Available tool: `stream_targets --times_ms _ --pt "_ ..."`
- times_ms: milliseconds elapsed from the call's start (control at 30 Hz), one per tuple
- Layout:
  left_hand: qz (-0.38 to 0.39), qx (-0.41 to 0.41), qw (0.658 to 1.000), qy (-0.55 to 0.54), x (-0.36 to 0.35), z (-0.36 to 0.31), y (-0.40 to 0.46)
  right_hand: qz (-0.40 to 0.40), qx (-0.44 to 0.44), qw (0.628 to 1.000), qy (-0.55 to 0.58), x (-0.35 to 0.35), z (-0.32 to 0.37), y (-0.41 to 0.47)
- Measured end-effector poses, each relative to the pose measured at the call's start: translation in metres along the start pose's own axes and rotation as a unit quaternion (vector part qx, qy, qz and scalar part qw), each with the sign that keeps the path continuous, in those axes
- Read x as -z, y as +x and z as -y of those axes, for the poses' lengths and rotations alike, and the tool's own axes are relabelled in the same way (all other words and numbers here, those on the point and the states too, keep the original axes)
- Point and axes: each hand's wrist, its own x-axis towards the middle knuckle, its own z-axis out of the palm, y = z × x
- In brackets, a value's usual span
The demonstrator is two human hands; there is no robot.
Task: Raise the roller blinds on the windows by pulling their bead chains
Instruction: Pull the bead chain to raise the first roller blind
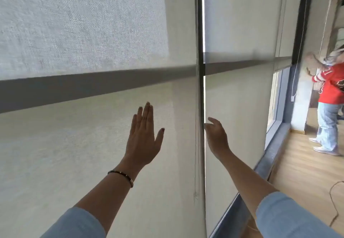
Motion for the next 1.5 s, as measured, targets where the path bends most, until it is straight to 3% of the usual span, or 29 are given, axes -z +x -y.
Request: stream_targets --times_ms 200,300,433,567,633,767,967,1167,1400,1500 --pt "0.058 -0.041 0.990 -0.126 -0.032 -0.001 0.024 0.008 -0.068 0.998 0.010 -0.025 -0.039 0.067" --pt "0.085 0.012 0.971 -0.222 -0.045 -0.003 0.035 0.011 -0.062 0.998 0.006 -0.033 -0.046 0.097" --pt "0.074 0.115 0.942 -0.308 -0.066 -0.008 0.055 0.032 -0.005 0.999 -0.024 -0.038 -0.060 0.119" --pt "0.082 0.210 0.895 -0.385 -0.085 -0.021 0.083 0.037 0.007 0.996 0.075 -0.039 -0.069 0.129" --pt "0.099 0.254 0.859 -0.433 -0.091 -0.039 0.098 0.003 0.034 0.994 0.103 -0.036 -0.066 0.125" --pt "0.084 0.259 0.831 -0.485 -0.107 -0.082 0.132 -0.072 0.147 0.982 0.097 -0.025 -0.070 0.108" --pt "0.039 0.208 0.788 -0.578 -0.105 -0.143 0.188 0.042 0.253 0.962 0.090 -0.011 -0.081 0.105" --pt "-0.038 0.270 0.729 -0.628 -0.090 -0.167 0.193 0.125 0.265 0.948 0.123 -0.006 -0.085 0.100" --pt "-0.079 0.267 0.724 -0.631 -0.066 -0.179 0.156 0.140 0.286 0.940 0.120 0.006 -0.084 0.073" --pt "-0.097 0.250 0.727 -0.632 -0.052 -0.180 0.141 0.182 0.268 0.938 0.126 0.012 -0.083 0.068"
